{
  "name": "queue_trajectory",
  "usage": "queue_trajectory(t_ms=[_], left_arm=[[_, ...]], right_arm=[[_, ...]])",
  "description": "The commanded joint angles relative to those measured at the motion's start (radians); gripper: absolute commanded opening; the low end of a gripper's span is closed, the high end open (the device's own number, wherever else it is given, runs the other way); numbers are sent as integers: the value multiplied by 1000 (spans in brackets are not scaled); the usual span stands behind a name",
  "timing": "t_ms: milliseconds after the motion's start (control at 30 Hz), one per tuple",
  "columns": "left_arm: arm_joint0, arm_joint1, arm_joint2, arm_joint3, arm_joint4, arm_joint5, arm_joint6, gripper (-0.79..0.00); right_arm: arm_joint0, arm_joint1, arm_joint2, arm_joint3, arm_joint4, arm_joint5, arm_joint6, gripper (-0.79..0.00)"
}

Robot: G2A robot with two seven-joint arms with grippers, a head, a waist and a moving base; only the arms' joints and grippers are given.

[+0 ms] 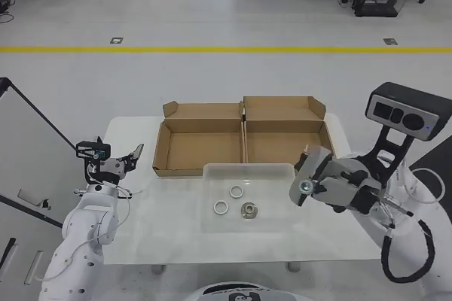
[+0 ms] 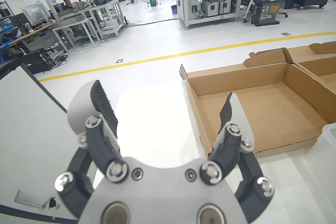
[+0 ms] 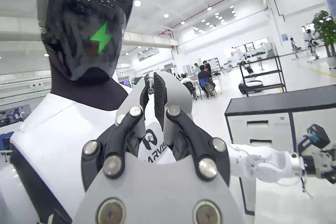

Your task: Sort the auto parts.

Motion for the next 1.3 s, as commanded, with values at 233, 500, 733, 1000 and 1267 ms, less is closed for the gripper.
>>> queue_trajectory(t_ms=[233, 500, 733, 1000, 1267], left_arm=[[0, 0, 0, 0, 0, 0, 0, 0], [0, 0, 0, 0, 0, 0, 0, 0], [0, 0, 0, 0, 0, 0, 0, 0], [0, 0, 0, 0, 0, 0, 0, 0], [0, 0, 0, 0, 0, 0, 0, 0]], right_arm=[[-9, -22, -14, 2, 51, -56, -19, -785], [29, -36, -9, 24, -116, 97, -16, -785], [49, -45, -10, 16, -206, 200, -18, -785], [49, -63, -27, 17, -166, 192, -60, -785], [41, -85, -58, 23, -78, 107, -93, -785]])
